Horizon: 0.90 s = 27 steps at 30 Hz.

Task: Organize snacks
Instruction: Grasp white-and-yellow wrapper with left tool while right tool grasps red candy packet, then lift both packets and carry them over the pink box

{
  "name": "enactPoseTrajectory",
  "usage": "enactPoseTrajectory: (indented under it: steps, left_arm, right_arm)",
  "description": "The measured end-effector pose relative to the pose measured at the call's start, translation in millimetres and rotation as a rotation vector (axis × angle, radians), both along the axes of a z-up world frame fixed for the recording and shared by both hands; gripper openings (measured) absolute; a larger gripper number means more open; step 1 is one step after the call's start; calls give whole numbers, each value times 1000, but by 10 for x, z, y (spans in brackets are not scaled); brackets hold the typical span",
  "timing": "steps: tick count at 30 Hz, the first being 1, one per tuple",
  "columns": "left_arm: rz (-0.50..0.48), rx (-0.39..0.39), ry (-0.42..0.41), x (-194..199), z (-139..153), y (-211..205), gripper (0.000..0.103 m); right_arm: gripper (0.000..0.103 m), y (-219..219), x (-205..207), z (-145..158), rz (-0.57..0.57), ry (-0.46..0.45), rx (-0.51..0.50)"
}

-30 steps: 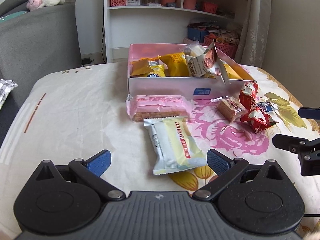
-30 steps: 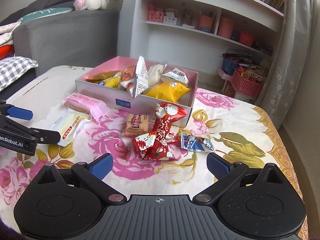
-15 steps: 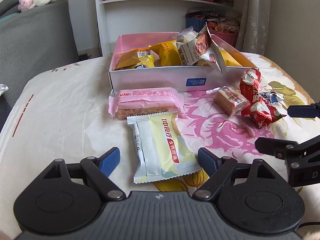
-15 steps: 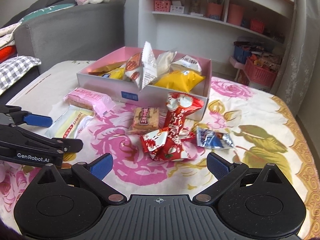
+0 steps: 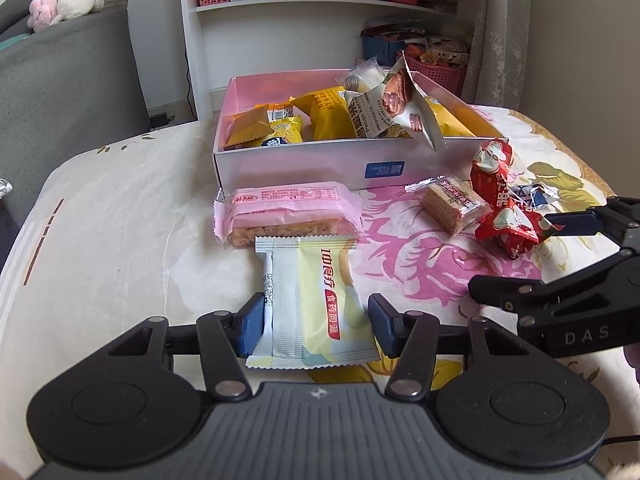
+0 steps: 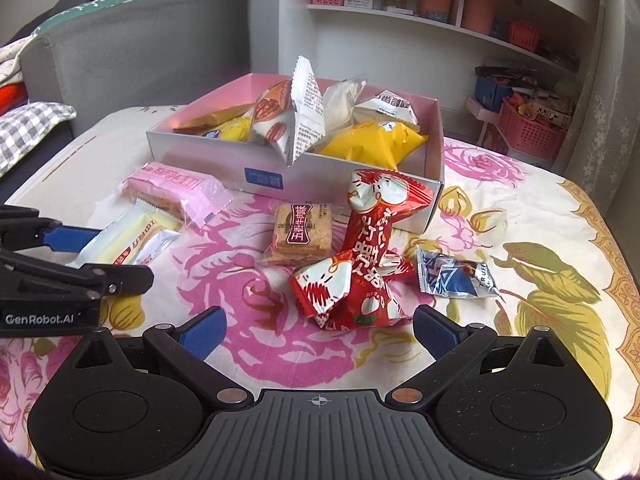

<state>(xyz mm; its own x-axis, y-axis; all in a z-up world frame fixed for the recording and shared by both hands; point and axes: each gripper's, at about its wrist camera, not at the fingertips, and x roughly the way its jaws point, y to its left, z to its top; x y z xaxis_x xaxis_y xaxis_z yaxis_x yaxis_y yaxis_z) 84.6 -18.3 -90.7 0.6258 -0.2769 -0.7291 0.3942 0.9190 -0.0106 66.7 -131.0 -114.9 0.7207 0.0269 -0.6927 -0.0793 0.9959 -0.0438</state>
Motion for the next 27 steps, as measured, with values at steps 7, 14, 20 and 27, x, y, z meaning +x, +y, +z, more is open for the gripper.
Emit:
enactPoseTrajectory:
  steps: [7, 14, 20, 27]
  left_arm:
    - [-6, -8, 10, -14, 4, 11, 51]
    - [-14, -18, 25, -37, 24, 17, 51]
    - [-21, -27, 32, -72, 51, 37, 50]
    - [-10, -45, 39, -92, 112, 101, 50]
  right_arm:
    - [93, -18, 18, 36, -10, -30, -18]
    - [67, -59, 18, 61, -18, -45, -26]
    - [40, -105, -6, 114, -33, -68, -24]
    - [37, -81, -45, 189, -19, -77, -21]
